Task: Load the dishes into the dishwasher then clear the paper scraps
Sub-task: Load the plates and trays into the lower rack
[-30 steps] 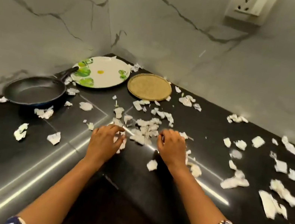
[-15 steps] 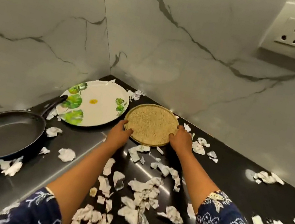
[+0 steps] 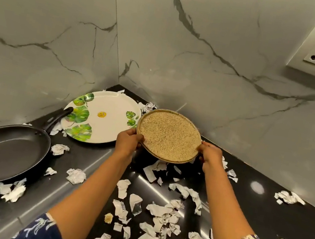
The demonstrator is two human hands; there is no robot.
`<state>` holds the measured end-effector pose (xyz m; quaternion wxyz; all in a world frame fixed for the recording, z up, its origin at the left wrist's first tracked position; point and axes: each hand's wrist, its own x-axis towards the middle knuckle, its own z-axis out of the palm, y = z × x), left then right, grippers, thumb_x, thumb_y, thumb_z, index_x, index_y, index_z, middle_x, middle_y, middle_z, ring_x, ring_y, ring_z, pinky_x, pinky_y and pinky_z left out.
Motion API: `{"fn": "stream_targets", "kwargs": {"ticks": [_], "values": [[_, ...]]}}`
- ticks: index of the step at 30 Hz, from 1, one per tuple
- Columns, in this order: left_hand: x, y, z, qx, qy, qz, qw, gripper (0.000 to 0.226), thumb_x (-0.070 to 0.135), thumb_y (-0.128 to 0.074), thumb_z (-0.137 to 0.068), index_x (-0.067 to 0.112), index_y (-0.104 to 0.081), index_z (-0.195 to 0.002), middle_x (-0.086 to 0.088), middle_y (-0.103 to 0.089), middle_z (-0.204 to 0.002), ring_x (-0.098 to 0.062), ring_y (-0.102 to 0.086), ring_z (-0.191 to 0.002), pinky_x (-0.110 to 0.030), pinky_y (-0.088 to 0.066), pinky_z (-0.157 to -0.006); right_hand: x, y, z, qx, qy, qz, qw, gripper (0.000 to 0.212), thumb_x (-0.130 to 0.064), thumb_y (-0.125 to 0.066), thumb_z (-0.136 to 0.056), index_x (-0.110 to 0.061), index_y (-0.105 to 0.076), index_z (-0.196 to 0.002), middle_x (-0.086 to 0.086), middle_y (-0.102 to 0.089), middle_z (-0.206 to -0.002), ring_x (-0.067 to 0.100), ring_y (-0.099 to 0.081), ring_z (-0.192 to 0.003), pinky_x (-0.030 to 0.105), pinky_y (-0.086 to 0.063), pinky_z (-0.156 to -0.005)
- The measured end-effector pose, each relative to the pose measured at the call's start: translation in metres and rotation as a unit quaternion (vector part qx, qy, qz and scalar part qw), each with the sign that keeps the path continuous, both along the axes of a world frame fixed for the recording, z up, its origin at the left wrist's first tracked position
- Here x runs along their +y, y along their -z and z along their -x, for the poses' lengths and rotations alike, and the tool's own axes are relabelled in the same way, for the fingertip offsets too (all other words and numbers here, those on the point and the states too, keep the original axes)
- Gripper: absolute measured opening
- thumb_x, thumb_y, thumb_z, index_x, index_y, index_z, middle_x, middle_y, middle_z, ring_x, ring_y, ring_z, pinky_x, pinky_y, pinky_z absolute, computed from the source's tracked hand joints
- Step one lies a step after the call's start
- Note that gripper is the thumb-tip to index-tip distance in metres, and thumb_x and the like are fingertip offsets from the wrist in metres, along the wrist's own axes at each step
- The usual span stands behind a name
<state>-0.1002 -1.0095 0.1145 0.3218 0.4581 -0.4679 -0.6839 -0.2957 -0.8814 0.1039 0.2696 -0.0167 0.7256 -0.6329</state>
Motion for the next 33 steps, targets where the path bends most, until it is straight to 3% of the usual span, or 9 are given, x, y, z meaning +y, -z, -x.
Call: {"fn": "stream_targets", "kwargs": {"ticks": [3, 6, 12, 16, 18, 20, 24, 28, 33], "values": [[0.006, -0.019, -0.028, 0.044, -0.033, 0.051, 0.997, 0.026, -0.004, -0.05, -0.088, 0.009, -0.064, -0.105, -0.01, -0.067, -0.093, -0.021, -0.062, -0.081, -0.032, -0.053, -0.07, -0.004, -0.014, -0.024, 0.007, -0.046, 0.05, 0.998, 0.033, 0.009, -0.057, -0.081, -0.003, -0.064, -0.112, 0.009, -0.066, -0.084, 0.024, -0.057, -0.072, 0.024, -0.05, -0.058], [0.011, -0.031, -0.065, 0.071, -0.096, 0.108, 0.987, 0.03, -0.001, -0.049, -0.092, 0.022, -0.059, -0.109, -0.005, -0.066, -0.108, -0.02, -0.062, -0.098, -0.036, -0.052, -0.084, -0.019, -0.025, -0.063, 0.051, -0.131, 0.032, 0.99, 0.026, 0.001, -0.061, -0.084, -0.01, -0.062, -0.108, 0.005, -0.066, -0.09, 0.021, -0.056, -0.075, 0.028, -0.043, -0.059], [-0.006, -0.054, -0.16, 0.067, -0.221, 0.154, 0.961, 0.026, -0.001, -0.048, -0.095, 0.02, -0.059, -0.106, 0.001, -0.066, -0.098, -0.013, -0.063, -0.092, -0.022, -0.05, -0.072, -0.075, -0.021, -0.12, 0.059, -0.255, -0.01, 0.965, 0.006, -0.014, -0.059, -0.091, -0.015, -0.062, -0.097, 0.002, -0.059, -0.083, 0.011, -0.051, -0.072, 0.026, -0.041, -0.058], [-0.025, -0.059, -0.223, 0.025, -0.316, 0.145, 0.937, 0.025, 0.001, -0.048, -0.096, 0.014, -0.056, -0.116, -0.003, -0.063, -0.106, -0.015, -0.06, -0.098, -0.02, -0.049, -0.074, -0.117, -0.009, -0.134, 0.013, -0.239, -0.053, 0.969, 0.007, -0.012, -0.059, -0.09, -0.012, -0.058, -0.083, 0.007, -0.049, -0.072, 0.017, -0.046, -0.067, 0.029, -0.04, -0.06], [-0.032, -0.057, -0.25, 0.016, -0.356, 0.143, 0.923, 0.03, 0.001, -0.048, -0.096, 0.009, -0.053, -0.124, -0.005, -0.06, -0.112, -0.016, -0.058, -0.103, -0.022, -0.048, -0.078, -0.14, -0.002, -0.13, 0.013, -0.229, -0.072, 0.971, 0.007, -0.014, -0.06, -0.088, -0.009, -0.061, -0.092, 0.01, -0.052, -0.079, 0.024, -0.049, -0.079, 0.033, -0.042, -0.072], [-0.04, -0.052, -0.272, 0.013, -0.381, 0.138, 0.914, 0.032, 0.0, -0.048, -0.095, 0.007, -0.051, -0.127, -0.006, -0.059, -0.113, -0.018, -0.058, -0.107, -0.026, -0.049, -0.085, -0.162, 0.005, -0.123, 0.005, -0.216, -0.087, 0.972, 0.025, -0.015, -0.061, -0.087, -0.004, -0.06, -0.109, 0.014, -0.057, -0.097, 0.028, -0.054, -0.089, 0.035, -0.046, -0.08], [-0.053, -0.04, -0.296, 0.017, -0.409, 0.123, 0.904, 0.032, 0.0, -0.049, -0.094, 0.01, -0.053, -0.124, -0.007, -0.06, -0.114, -0.022, -0.059, -0.111, -0.037, -0.048, -0.097, -0.19, 0.003, -0.123, -0.053, -0.173, -0.075, 0.981, 0.035, -0.003, -0.061, -0.085, 0.001, -0.055, -0.119, 0.015, -0.059, -0.105, 0.027, -0.06, -0.09, 0.039, -0.052, -0.086], [-0.055, -0.038, -0.297, 0.04, -0.428, 0.118, 0.895, 0.027, -0.001, -0.05, -0.094, 0.02, -0.054, -0.112, 0.004, -0.062, -0.101, -0.015, -0.06, -0.101, -0.03, -0.049, -0.089, -0.21, 0.01, -0.118, -0.091, -0.164, -0.076, 0.979, 0.034, 0.001, -0.067, -0.08, 0.0, -0.057, -0.112, 0.014, -0.061, -0.091, 0.029, -0.061, -0.099, 0.041, -0.051, -0.09], [-0.043, -0.042, -0.301, 0.062, -0.439, 0.112, 0.889, 0.027, -0.002, -0.049, -0.094, 0.021, -0.056, -0.105, 0.007, -0.062, -0.098, -0.011, -0.061, -0.098, -0.029, -0.049, -0.09, -0.199, -0.012, -0.141, -0.067, -0.165, -0.02, 0.984, 0.032, 0.004, -0.053, -0.085, 0.0, -0.058, -0.117, 0.015, -0.063, -0.108, 0.027, -0.059, -0.091, 0.042, -0.05, -0.09]]}}
